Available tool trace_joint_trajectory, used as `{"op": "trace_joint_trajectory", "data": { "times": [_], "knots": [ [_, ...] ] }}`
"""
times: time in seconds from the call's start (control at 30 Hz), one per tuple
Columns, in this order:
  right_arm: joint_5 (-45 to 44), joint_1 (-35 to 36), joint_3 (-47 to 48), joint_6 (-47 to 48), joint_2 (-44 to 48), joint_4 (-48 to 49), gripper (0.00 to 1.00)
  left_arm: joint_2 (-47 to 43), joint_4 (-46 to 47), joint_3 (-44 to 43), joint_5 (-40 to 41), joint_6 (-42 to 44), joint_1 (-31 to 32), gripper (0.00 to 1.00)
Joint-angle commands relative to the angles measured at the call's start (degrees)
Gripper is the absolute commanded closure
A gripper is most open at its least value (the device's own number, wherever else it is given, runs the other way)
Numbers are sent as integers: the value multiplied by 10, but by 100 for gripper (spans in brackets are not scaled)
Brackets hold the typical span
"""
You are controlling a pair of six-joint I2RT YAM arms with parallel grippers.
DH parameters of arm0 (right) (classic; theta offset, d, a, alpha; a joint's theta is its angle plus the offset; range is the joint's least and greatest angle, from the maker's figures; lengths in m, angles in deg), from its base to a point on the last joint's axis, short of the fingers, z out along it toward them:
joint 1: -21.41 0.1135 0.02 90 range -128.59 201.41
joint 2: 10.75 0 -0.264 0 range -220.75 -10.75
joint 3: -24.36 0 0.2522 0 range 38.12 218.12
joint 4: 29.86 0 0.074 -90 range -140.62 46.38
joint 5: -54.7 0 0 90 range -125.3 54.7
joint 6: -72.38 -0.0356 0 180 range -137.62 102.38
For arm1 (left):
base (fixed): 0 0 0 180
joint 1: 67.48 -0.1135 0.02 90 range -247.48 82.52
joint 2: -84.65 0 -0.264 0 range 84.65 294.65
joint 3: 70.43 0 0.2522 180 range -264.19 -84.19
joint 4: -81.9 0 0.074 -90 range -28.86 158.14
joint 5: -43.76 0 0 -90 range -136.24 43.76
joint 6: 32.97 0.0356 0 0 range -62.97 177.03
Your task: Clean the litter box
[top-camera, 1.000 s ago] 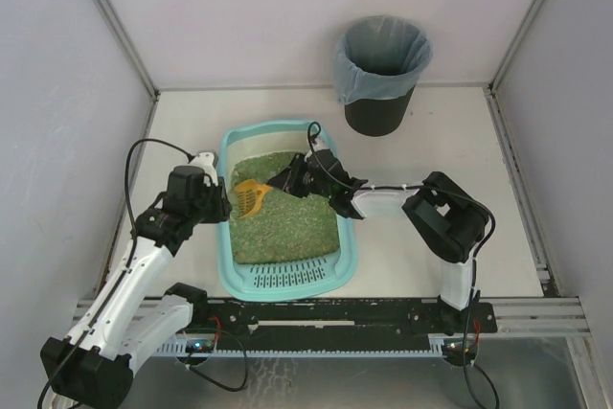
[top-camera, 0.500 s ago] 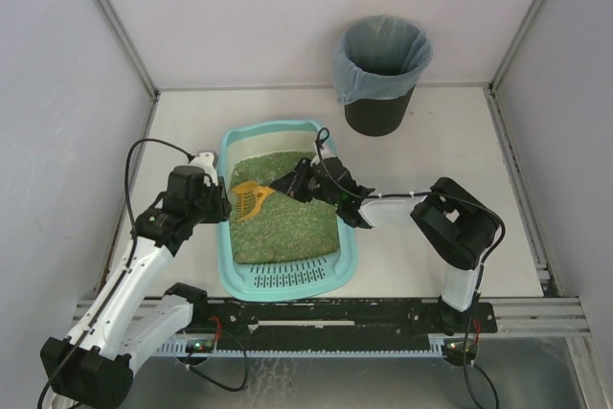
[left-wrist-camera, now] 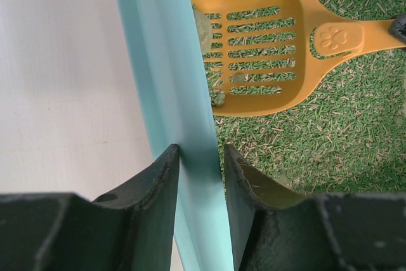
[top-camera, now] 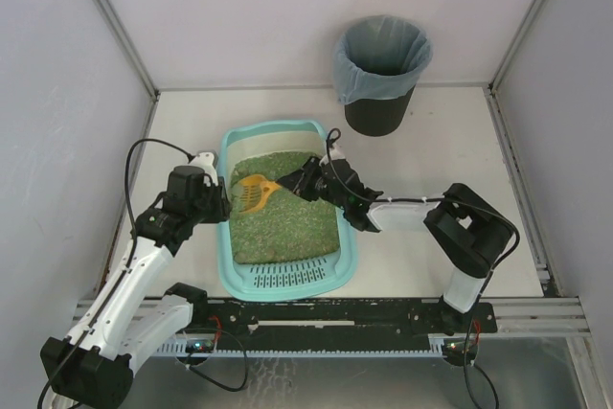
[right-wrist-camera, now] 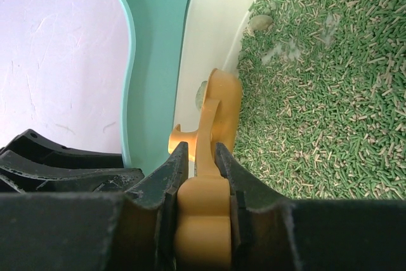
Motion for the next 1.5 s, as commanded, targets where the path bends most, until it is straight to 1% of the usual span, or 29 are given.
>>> {"op": "trace_joint_trajectory", "data": {
  "times": [0.0, 0.27, 0.47, 0.7, 0.9, 1.03, 1.13, 1.2, 1.27, 1.37, 1.4, 1.47],
  "knots": [
    [-24, 1, -6, -4, 39, 30, 100, -1, 22, 1, -25, 6, 2, 62],
    [-40, -1, -26, -3, 70, 30, 100, -4, 22, 0, -25, 5, 2, 62],
    [-57, -2, -44, 6, 111, 15, 100, -20, 26, 2, -25, 5, 2, 55],
    [-69, -11, -97, -1, 166, 22, 100, -44, 29, 3, -17, 1, 2, 50],
    [-35, -53, -187, -24, 249, 78, 100, -67, 33, 5, -3, -2, 2, 48],
    [-9, -88, -236, -57, 294, 89, 100, -78, 35, 6, 5, -5, 2, 47],
    [6, -88, -246, -81, 301, 99, 100, -80, 37, 7, 8, -6, 1, 47],
    [35, -80, -243, -84, 292, 116, 100, -81, 37, 6, 11, -7, -1, 47],
    [62, -91, -251, -82, 294, 118, 100, -89, 37, 5, 18, -11, -2, 47],
    [18, -113, -293, -107, 322, 119, 100, -110, 44, 10, 22, -16, -4, 45],
    [16, -114, -295, -109, 325, 121, 100, -117, 47, 11, 23, -18, -6, 44],
    [45, -106, -277, -98, 317, 121, 100, -131, 51, 14, 29, -21, -9, 41]
  ]
}}
